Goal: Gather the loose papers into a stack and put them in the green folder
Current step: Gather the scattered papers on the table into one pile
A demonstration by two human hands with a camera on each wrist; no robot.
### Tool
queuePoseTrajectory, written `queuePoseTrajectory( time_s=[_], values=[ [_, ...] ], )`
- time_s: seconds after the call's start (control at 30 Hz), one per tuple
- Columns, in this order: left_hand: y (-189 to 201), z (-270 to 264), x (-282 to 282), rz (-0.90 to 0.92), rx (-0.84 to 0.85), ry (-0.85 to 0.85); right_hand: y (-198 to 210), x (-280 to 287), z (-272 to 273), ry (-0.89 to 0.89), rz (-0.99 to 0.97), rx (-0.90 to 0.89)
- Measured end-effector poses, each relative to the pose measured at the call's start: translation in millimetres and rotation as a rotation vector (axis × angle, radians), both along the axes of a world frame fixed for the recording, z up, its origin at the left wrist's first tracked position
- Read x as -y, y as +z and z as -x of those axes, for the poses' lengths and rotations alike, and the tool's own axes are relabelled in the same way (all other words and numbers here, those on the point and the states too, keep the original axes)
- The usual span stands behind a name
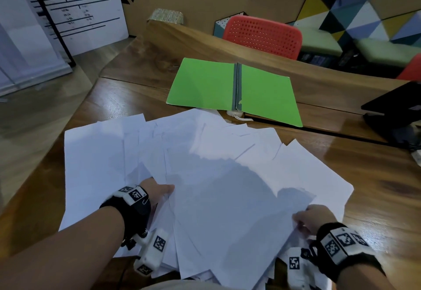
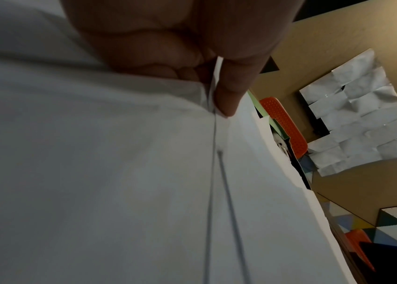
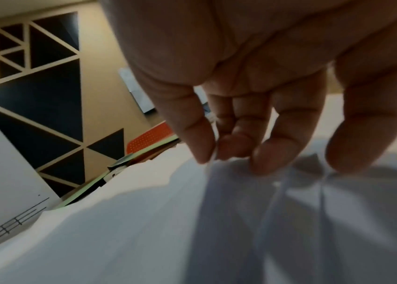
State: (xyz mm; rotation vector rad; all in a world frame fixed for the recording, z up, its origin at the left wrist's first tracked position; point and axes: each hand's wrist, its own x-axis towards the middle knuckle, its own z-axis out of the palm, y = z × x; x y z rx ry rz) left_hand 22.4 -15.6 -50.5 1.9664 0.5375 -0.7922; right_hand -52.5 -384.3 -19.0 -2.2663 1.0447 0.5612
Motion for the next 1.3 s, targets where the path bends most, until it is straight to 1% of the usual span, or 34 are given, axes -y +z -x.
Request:
queuePoseTrajectory(
  time_s=[0.1, 0.17, 0.23, 0.3, 0.4, 0.47, 0.53, 0.63, 0.7, 0.77, 0.83, 0.87, 0.9, 0.93, 1.0, 1.07, 1.1, 1.13, 1.2, 1.27, 1.3],
  values=[
    [3, 0, 1, -0.051, 0.010, -0.040, -9, -10, -3, -0.004, 0.000, 0.058],
    [5, 2, 1, -0.117, -0.010, -0.056, -12, -15, -8, -0.038, -0.001, 0.129],
    [4, 3, 0, -0.134, -0.014, -0.062, -9, -18, -13, -0.086, -0.005, 0.175],
    [3, 3, 0, -0.127, -0.012, -0.063, -5, -15, -13, -0.121, 0.015, 0.154],
    [2, 3, -1, -0.125, -0.023, -0.074, -1, -8, -5, -0.128, 0.049, 0.065],
    [4, 4, 0, -0.140, -0.023, -0.082, 2, -10, -2, -0.112, 0.007, 0.047],
    [3, 2, 1, -0.123, 0.005, -0.049, 2, -13, -3, -0.067, -0.014, 0.080],
    [7, 3, 8, -0.063, 0.034, 0.097, 5, -17, -9, 0.042, 0.030, 0.203],
    [11, 3, 11, -0.061, 0.006, 0.158, 12, -17, -16, 0.103, 0.044, 0.267],
    [12, 3, 11, -0.054, 0.000, 0.162, 18, -12, -26, 0.162, 0.043, 0.265],
    [12, 4, 10, -0.012, 0.007, 0.156, 24, -6, -36, 0.207, 0.090, 0.257],
    [12, 5, 9, 0.004, 0.018, 0.162, 26, -5, -41, 0.205, 0.124, 0.282],
    [12, 5, 9, 0.006, 0.022, 0.159, 27, -6, -47, 0.174, 0.129, 0.336],
    [12, 5, 9, 0.003, 0.017, 0.148, 30, -11, -51, 0.107, 0.079, 0.399],
    [13, 5, 9, -0.035, 0.003, 0.118, 29, -25, -58, -0.096, -0.114, 0.474],
    [17, 5, 10, -0.065, -0.001, 0.084, 28, -41, -61, -0.338, -0.243, 0.463],
    [18, 5, 10, -0.085, 0.004, 0.057, 25, -48, -61, -0.407, -0.258, 0.431],
    [19, 5, 9, -0.101, 0.020, 0.013, 24, -56, -59, -0.417, -0.253, 0.391],
    [14, 5, 7, -0.079, 0.045, -0.040, 18, -72, -57, -0.344, -0.196, 0.328],
    [14, 6, 6, -0.070, 0.059, -0.071, 11, -85, -57, -0.252, -0.139, 0.340],
    [11, 5, 6, -0.068, 0.051, -0.034, 7, -88, -58, -0.206, -0.113, 0.361]
  ],
)
